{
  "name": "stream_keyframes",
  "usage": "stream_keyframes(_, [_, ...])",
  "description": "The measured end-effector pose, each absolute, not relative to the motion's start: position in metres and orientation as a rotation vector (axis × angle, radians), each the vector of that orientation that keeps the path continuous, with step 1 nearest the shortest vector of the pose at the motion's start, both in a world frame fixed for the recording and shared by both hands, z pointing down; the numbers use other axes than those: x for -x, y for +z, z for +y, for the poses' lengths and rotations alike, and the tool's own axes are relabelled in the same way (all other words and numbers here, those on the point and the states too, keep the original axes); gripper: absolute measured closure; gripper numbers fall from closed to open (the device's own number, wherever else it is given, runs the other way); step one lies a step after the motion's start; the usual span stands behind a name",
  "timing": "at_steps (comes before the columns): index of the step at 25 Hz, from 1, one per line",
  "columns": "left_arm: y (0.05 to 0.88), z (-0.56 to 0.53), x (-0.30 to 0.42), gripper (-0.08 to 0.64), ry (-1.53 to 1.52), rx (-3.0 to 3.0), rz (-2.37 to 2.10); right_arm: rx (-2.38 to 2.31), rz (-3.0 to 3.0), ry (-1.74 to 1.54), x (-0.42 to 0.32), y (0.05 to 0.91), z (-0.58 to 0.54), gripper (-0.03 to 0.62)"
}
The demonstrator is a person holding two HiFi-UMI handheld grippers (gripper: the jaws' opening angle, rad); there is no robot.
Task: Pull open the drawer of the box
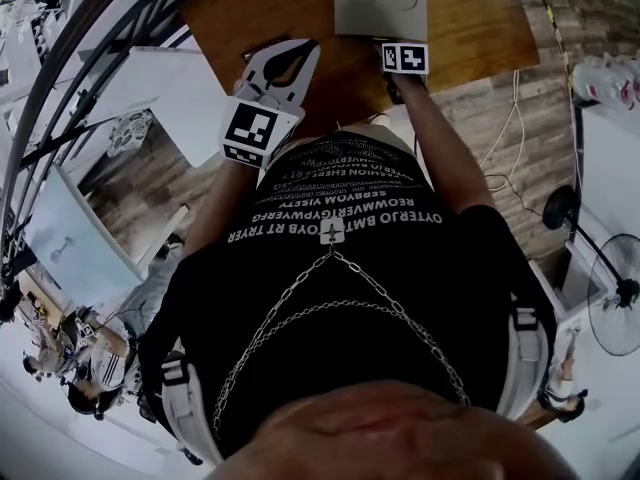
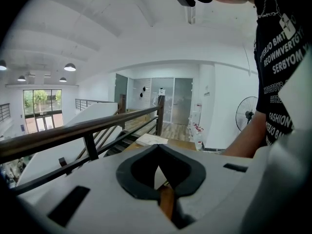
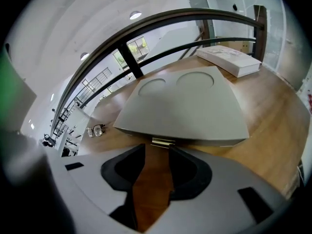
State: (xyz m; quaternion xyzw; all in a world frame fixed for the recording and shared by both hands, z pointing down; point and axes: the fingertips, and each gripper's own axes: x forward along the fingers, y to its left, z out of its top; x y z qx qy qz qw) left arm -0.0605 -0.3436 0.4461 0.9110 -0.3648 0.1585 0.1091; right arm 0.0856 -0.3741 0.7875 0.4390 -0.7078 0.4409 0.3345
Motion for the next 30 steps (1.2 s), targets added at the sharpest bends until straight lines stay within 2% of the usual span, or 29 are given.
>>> stream_keyframes(4, [0.451,-0.341,0.064,0.554,0.469,-2.67,-1.063,-1.178,-1.813,1.162,-0.085,0.787,-0.377,0.445])
stream_keyframes(14, [0.459,-0.336,0.079,0.555,0.472,-2.651,-1.072,-1.238,-1.736,1.176,-0.09,0.79,-0.381,0.383])
stream_keyframes(18, [0.461,-0.331,0.078,0.555,0.464,-2.644,-1.069,-1.265,-1.706,1.174,-0.096,0.791,-0.383,0.387])
stream_keyframes(21, [0.464,-0.328,0.078,0.555,0.471,-2.632,-1.07,-1.289,-1.682,1.168,-0.099,0.793,-0.385,0.4])
stream_keyframes(25, [0.466,-0.325,0.072,0.555,0.482,-2.635,-1.056,-1.341,-1.634,1.195,-0.107,0.797,-0.385,0.472])
stream_keyframes(30, [0.456,-0.32,0.064,0.555,0.48,-2.649,-1.051,-1.325,-1.652,1.209,-0.105,0.795,-0.384,0.468])
